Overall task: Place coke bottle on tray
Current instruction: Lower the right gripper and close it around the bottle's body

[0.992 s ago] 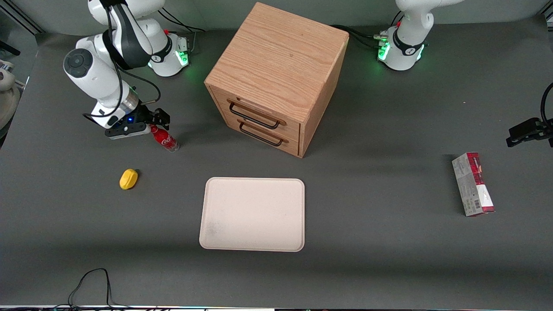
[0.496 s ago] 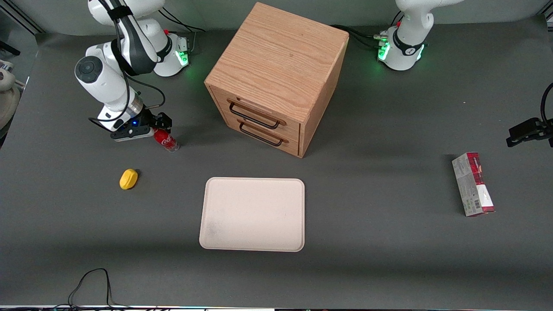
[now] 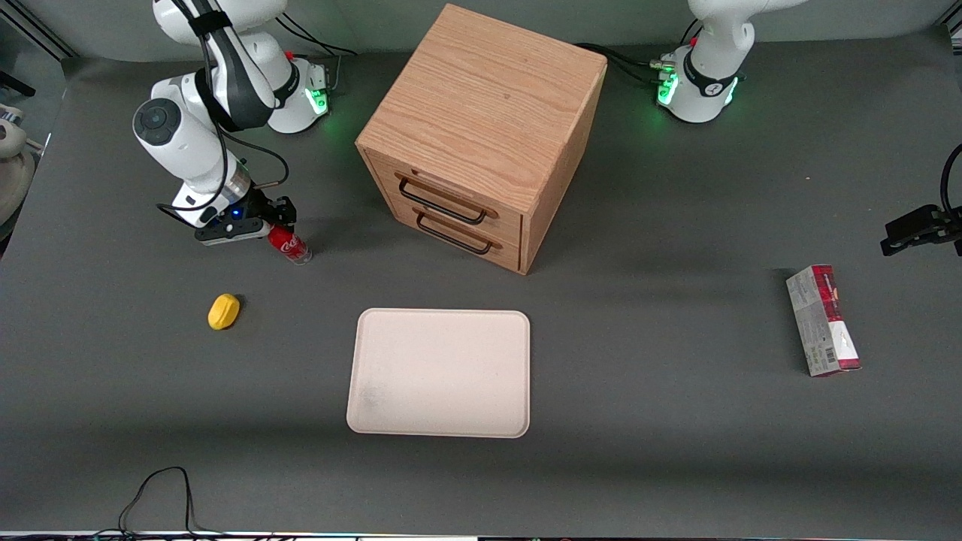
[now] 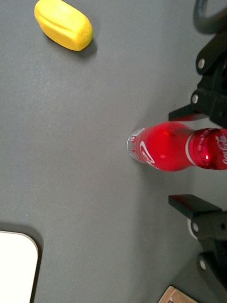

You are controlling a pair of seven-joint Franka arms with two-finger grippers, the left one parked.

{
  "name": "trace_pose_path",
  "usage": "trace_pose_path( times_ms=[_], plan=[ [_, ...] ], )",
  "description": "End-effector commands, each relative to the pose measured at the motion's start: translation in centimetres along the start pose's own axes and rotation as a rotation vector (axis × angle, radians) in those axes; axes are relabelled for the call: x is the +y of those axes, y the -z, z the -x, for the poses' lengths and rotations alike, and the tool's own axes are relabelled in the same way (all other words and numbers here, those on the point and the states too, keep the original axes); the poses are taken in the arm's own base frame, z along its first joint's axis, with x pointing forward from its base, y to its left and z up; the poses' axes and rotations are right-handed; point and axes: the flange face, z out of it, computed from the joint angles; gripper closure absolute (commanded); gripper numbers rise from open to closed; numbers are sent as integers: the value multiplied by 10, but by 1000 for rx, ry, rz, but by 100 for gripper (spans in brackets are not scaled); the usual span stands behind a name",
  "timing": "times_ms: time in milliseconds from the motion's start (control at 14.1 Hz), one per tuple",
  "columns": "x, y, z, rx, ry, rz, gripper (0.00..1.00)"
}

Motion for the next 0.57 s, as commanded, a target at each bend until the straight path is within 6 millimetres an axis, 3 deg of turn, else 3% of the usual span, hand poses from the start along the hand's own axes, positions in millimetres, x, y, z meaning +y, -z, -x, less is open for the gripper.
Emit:
trace_pose_path(
  times_ms=[0, 71, 142, 496],
  plan=[
    [2, 4, 5, 20, 16, 5, 78],
    [2, 4, 5, 20, 16, 5, 93],
    [2, 4, 5, 20, 16, 5, 100],
    [3, 9, 0, 24, 4, 7, 100]
  ],
)
